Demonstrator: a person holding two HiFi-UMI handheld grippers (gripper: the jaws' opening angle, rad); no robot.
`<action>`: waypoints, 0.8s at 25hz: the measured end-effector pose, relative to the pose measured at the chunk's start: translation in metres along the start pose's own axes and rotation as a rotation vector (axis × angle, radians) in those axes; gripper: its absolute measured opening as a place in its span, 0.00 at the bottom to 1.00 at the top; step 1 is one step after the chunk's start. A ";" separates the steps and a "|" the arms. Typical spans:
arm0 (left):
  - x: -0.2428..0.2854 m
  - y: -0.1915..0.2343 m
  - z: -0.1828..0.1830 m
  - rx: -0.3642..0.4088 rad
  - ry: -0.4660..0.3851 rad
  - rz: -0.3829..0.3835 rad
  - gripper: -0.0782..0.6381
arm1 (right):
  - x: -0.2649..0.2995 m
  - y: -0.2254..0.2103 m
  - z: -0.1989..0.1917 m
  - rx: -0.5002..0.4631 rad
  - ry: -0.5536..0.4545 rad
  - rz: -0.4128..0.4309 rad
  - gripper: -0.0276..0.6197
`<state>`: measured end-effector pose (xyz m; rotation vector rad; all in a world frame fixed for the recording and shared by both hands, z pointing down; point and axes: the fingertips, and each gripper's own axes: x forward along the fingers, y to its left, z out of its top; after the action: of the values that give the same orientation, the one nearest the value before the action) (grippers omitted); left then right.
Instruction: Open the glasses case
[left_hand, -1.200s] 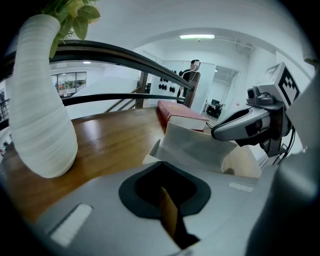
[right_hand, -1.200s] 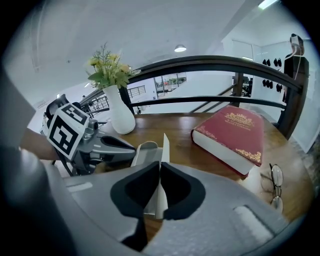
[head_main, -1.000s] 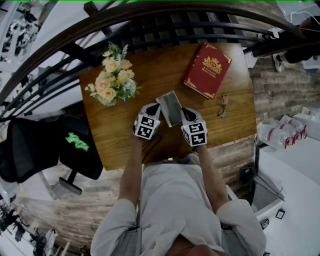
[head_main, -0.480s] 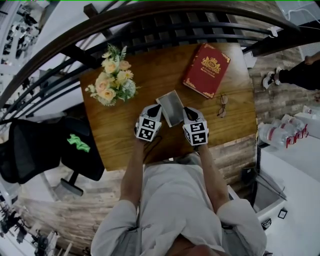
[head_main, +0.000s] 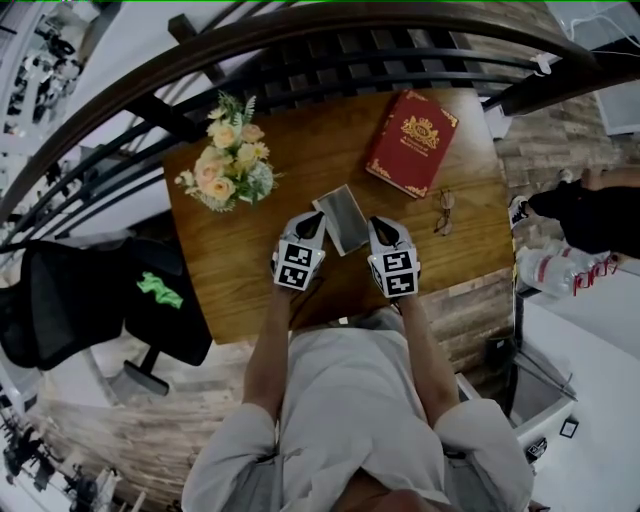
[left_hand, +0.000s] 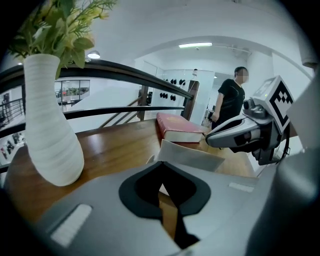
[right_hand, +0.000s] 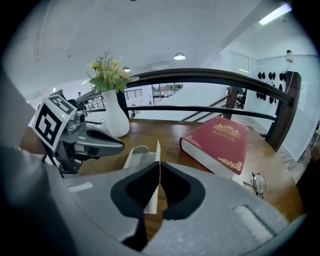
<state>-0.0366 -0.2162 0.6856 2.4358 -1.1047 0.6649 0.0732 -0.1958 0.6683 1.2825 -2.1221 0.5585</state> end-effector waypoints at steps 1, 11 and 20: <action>-0.003 0.000 0.004 0.000 -0.011 0.004 0.14 | -0.002 0.001 0.002 -0.007 -0.009 0.001 0.06; -0.054 0.001 0.060 0.005 -0.173 0.063 0.14 | -0.036 0.015 0.049 -0.088 -0.162 0.015 0.05; -0.104 -0.004 0.100 0.042 -0.297 0.086 0.14 | -0.080 0.022 0.090 -0.108 -0.298 0.018 0.05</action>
<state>-0.0679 -0.2037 0.5450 2.5947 -1.3264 0.3599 0.0580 -0.1905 0.5466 1.3557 -2.3708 0.2679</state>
